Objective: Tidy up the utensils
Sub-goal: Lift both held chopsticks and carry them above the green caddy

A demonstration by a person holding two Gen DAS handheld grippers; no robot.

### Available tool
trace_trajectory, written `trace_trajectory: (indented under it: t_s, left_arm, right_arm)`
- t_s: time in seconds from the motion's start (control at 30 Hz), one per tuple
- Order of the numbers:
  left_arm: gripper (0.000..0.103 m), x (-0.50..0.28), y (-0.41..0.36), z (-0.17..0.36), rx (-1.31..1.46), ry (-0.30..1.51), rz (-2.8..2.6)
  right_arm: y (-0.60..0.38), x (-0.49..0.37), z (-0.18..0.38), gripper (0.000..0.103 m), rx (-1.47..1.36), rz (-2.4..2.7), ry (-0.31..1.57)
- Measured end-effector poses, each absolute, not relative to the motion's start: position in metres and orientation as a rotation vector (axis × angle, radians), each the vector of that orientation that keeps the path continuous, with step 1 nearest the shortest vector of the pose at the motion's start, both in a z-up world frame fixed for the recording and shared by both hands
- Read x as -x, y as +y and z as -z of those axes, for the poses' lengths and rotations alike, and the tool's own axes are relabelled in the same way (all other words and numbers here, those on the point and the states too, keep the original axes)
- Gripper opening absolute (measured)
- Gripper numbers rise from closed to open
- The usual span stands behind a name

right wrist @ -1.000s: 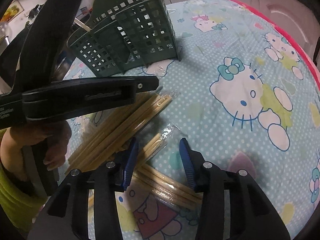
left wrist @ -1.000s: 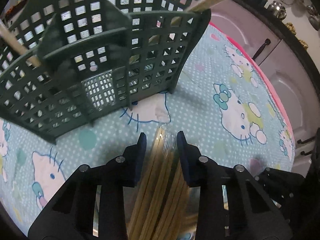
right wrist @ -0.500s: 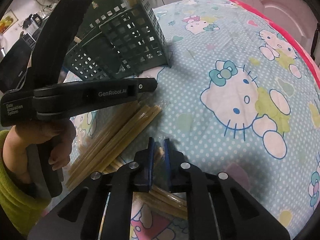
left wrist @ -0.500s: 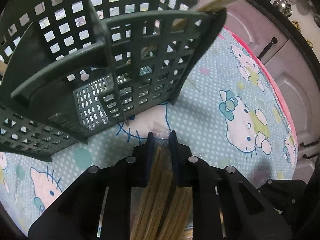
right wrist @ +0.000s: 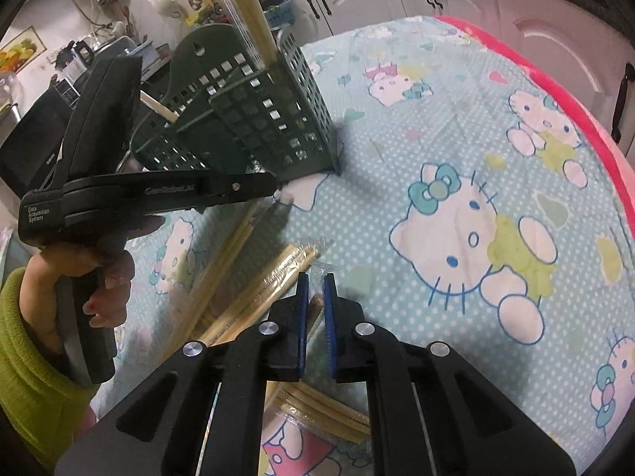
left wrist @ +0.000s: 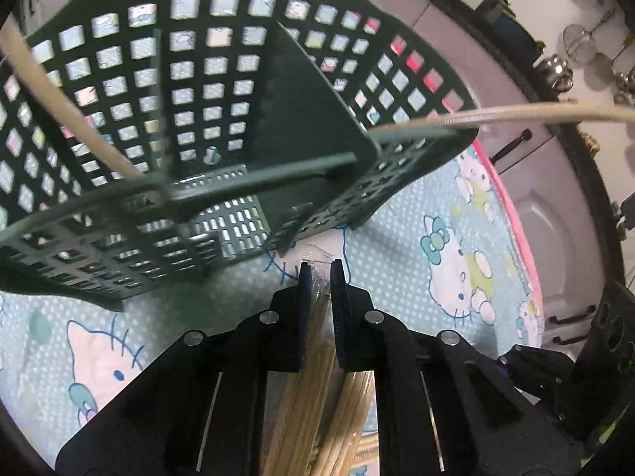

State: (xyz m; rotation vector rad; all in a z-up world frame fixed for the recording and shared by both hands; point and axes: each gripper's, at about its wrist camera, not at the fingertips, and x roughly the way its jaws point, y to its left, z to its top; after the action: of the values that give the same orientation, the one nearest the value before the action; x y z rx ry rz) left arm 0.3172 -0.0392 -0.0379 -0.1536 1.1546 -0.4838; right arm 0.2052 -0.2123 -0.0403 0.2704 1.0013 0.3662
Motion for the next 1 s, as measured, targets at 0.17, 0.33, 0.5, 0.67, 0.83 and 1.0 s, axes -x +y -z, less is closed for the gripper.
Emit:
trace_trajectory:
  t_s: [0.17,0.33,0.5,0.67,0.83,1.0]
  left_arm:
    - [0.006,-0.316,-0.015,0.031,0.231,1.144,0.490]
    - [0.006,-0.311,0.002,0.015,0.268,1.099,0.500]
    - [0.006,-0.303,0.021,-0.002,0.313,1.056,0.517]
    - [0.006,-0.294,0.034,-0.017,0.326,1.016,0.523]
    - [0.004,-0.285,0.042,-0.033,0.332,0.967,0.521]
    - [0.003,-0.270,0.045,-0.048,0.301,0.923,0.514]
  right_arm:
    - [-0.209,-0.211,0.035,0.008,-0.256,-0.368,0.982]
    - [-0.203,-0.210,0.027,0.007,-0.237,-0.379,0.962]
    - [-0.197,-0.208,0.015,0.007,-0.209,-0.395,0.932]
    - [-0.189,-0.205,0.000,0.007,-0.168,-0.414,0.885]
    - [-0.181,-0.204,-0.017,0.007,-0.145,-0.445,0.843]
    - [-0.175,-0.203,-0.028,0.006,-0.125,-0.470,0.812]
